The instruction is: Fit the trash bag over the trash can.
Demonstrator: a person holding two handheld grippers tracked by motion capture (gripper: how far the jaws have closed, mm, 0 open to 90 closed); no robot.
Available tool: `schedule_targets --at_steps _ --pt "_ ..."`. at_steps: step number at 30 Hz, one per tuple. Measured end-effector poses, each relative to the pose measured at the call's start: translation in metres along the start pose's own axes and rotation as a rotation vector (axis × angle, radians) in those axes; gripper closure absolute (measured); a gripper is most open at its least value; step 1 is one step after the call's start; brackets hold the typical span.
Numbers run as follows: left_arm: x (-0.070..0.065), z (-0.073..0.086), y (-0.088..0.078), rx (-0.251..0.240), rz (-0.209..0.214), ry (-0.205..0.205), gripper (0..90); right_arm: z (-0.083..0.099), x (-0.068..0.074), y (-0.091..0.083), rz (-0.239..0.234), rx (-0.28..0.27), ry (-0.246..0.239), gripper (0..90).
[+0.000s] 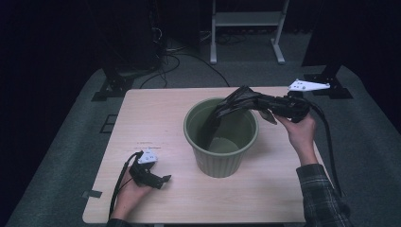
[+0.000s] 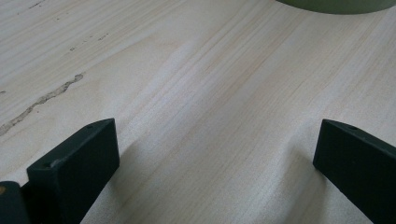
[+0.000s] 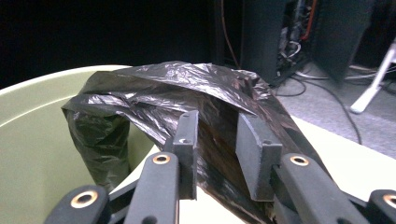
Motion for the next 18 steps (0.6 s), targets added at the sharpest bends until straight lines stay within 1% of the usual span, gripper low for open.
schedule_targets --at_steps 2,4,5,7,8,11,14,16,18 --pt "0.0 0.0 0.0 -0.001 -0.001 0.0 0.0 0.002 0.0 0.005 -0.006 0.021 -0.007 67.0" --pt "0.0 0.0 0.0 -0.001 0.0 0.0 0.0 0.003 -0.001 0.011 0.0 0.028 -0.01 68.0" --pt "0.0 0.0 0.0 -0.001 0.0 0.001 0.0 0.004 -0.002 0.014 0.002 0.025 -0.005 71.0" --pt "0.0 0.0 0.0 -0.001 0.0 0.001 0.0 0.004 -0.005 0.018 0.008 0.029 0.003 84.9" --pt "0.0 0.0 0.0 -0.002 0.001 0.002 0.0 0.004 -0.005 0.02 0.005 0.03 0.001 90.0" --pt "0.0 0.0 0.0 -0.002 0.002 0.002 0.0 0.002 0.001 0.019 -0.015 0.03 -0.003 90.0" --pt "0.0 0.0 0.0 -0.001 0.002 0.002 0.0 -0.001 0.009 0.015 -0.036 0.023 -0.018 90.0" --pt "-0.001 0.0 0.0 -0.001 0.002 0.0 0.0 -0.001 0.01 0.013 -0.034 0.025 -0.024 90.0" --pt "-0.001 0.0 -0.001 0.001 0.003 0.0 0.0 -0.002 0.011 0.01 -0.045 0.019 -0.009 90.0"
Point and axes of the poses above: each handheld gripper's, and its own axes: y roughly forward along the jaws, z roughly out of its underside, x roughly to its left, the point moved 9 cm from there along y, roughly forward along the jaws, and after that the axes turned 10 degrees about -x, right-handed, at the moved point
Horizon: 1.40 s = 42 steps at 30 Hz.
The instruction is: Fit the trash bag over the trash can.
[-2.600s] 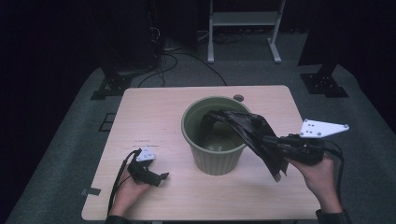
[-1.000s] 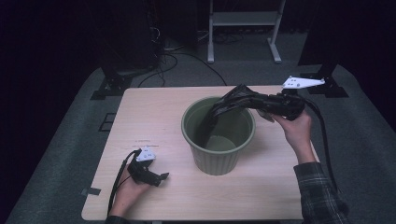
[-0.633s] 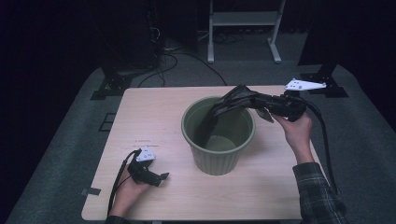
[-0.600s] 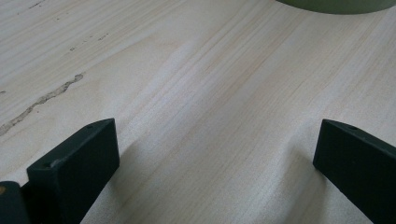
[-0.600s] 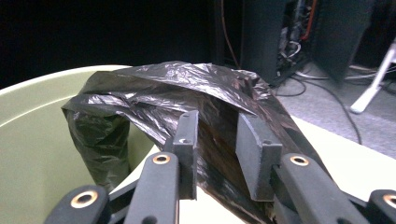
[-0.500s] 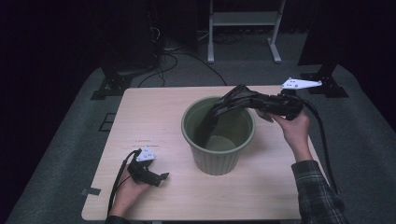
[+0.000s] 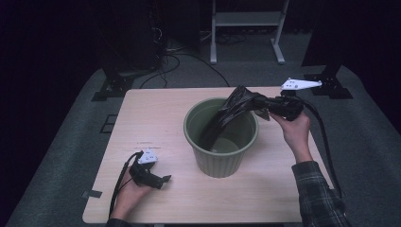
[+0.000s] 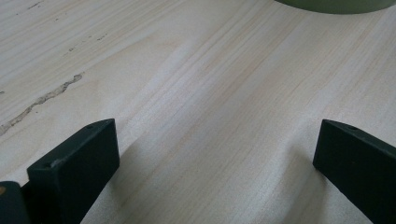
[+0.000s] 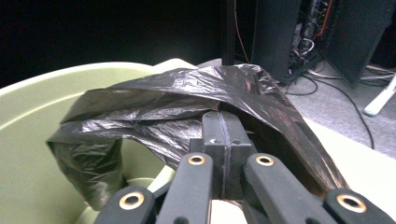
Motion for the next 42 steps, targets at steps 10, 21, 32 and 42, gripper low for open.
schedule_targets --at_steps 10,21,32,42 --pt "0.006 -0.031 -0.029 -0.155 0.03 -0.078 0.0 -0.004 0.046 -0.015 -0.153 -0.05 -0.003 90.0" --pt "-0.014 -0.101 -0.068 -0.319 0.208 -0.081 5.5 -0.008 0.059 -0.006 -0.186 -0.036 -0.02 90.0" --pt "-0.03 -0.196 -0.075 -0.433 0.348 0.019 28.2 -0.011 0.063 -0.003 -0.194 -0.031 -0.035 90.0" --pt "-0.033 -0.264 -0.05 -0.469 0.42 0.081 41.9 -0.013 0.065 -0.002 -0.205 -0.029 -0.04 90.0"
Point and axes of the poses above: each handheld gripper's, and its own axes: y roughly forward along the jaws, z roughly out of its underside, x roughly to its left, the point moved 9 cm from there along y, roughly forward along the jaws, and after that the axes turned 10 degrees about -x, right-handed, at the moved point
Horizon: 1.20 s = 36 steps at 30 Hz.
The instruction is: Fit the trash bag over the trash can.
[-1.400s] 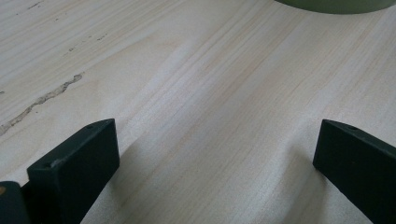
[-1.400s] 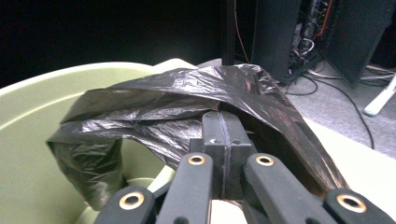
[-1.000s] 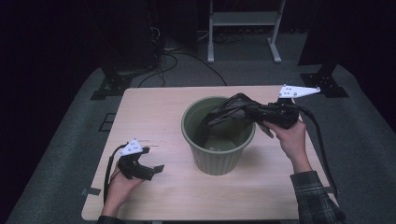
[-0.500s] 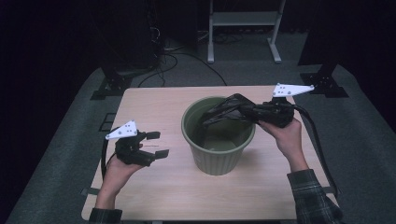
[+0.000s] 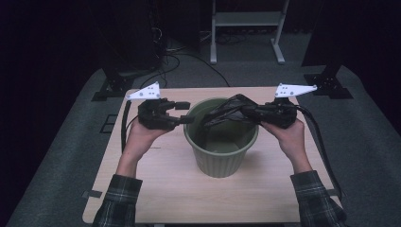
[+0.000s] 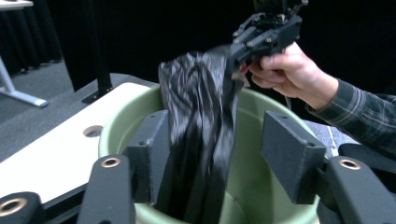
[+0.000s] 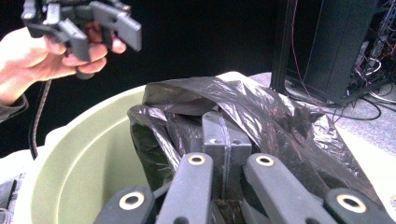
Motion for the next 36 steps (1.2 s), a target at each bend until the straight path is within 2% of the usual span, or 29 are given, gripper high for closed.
schedule_targets --at_steps 4,7,14,17,19,20,21,25,27,31,36 --pt "0.004 -0.01 0.024 0.023 0.02 0.032 43.3 -0.001 0.0 0.002 -0.007 -0.003 0.0 90.0" --pt "0.006 -0.015 0.042 0.032 0.043 0.034 44.3 0.0 0.001 0.004 -0.01 -0.001 0.001 90.0" --pt "0.0 -0.014 0.082 0.082 0.111 0.056 50.0 -0.002 0.003 0.007 -0.021 0.0 0.001 90.0" --pt "-0.002 -0.009 0.094 0.121 0.122 0.068 62.0 -0.002 0.004 0.007 -0.022 0.002 -0.002 90.0" --pt "-0.001 -0.007 0.096 0.146 0.114 0.081 77.1 -0.003 0.004 0.006 -0.022 0.003 -0.007 90.0" --pt "0.001 -0.006 0.096 0.151 0.102 0.078 85.3 -0.003 0.004 0.005 -0.022 0.004 -0.008 90.0" --pt "0.002 -0.006 0.094 0.149 0.09 0.068 89.5 -0.004 0.004 0.004 -0.019 0.006 -0.009 90.0" --pt "0.012 -0.008 0.081 0.135 0.036 0.048 89.7 -0.005 0.002 -0.001 -0.011 0.007 -0.014 90.0" --pt "0.018 -0.01 0.068 0.111 0.003 0.037 89.6 -0.004 0.001 -0.006 0.001 0.008 -0.023 90.0" --pt "0.027 -0.011 0.036 0.041 -0.029 -0.001 89.6 -0.002 -0.006 -0.018 0.026 0.006 -0.016 90.0" --pt "0.033 -0.001 -0.003 -0.006 -0.068 -0.038 89.6 0.003 -0.014 -0.032 0.05 0.0 -0.005 90.0"
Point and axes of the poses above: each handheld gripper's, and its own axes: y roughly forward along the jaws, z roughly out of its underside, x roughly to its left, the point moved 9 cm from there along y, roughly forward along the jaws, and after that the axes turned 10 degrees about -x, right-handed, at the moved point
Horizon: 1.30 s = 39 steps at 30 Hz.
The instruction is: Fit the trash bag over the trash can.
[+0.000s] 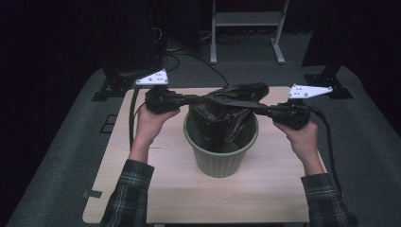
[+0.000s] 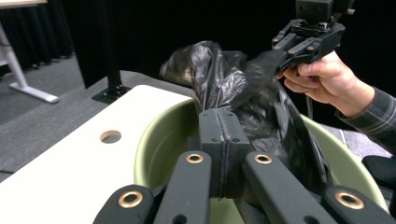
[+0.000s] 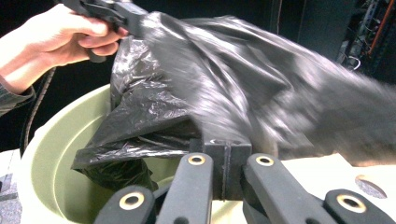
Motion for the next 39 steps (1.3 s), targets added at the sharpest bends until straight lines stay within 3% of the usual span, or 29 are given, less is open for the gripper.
schedule_targets --at_steps 6,12,15,18,21,26,31,34,39 --pt "-0.002 0.012 -0.034 -0.028 -0.024 -0.009 89.5 0.007 -0.001 -0.012 0.009 -0.004 0.008 90.0" --pt "-0.009 0.026 -0.06 -0.02 -0.06 0.007 89.5 0.015 0.004 -0.026 0.022 -0.01 -0.003 90.0" --pt "-0.012 0.032 -0.067 -0.027 -0.051 0.0 89.5 0.024 0.005 -0.032 0.029 -0.002 0.004 90.0" --pt "-0.014 0.033 -0.064 -0.029 -0.04 0.002 89.5 0.027 0.005 -0.032 0.023 -0.01 0.009 90.0" --pt "-0.018 0.033 -0.055 -0.022 -0.022 0.007 89.5 0.017 0.01 -0.025 -0.007 -0.047 0.037 73.3" --pt "-0.029 0.035 -0.039 0.0 0.021 0.024 89.5 0.0 0.016 -0.003 -0.043 -0.055 0.033 59.8" --pt "-0.035 0.036 -0.03 0.015 0.042 0.031 89.4 -0.012 0.004 0.021 -0.001 -0.066 0.036 41.7" --pt "-0.036 0.036 -0.026 0.017 0.049 0.033 89.4 -0.02 -0.005 0.034 0.017 -0.074 0.05 36.8" --pt "-0.037 0.035 -0.023 0.016 0.057 0.032 89.4 -0.016 -0.021 0.059 0.042 -0.023 0.08 34.9"
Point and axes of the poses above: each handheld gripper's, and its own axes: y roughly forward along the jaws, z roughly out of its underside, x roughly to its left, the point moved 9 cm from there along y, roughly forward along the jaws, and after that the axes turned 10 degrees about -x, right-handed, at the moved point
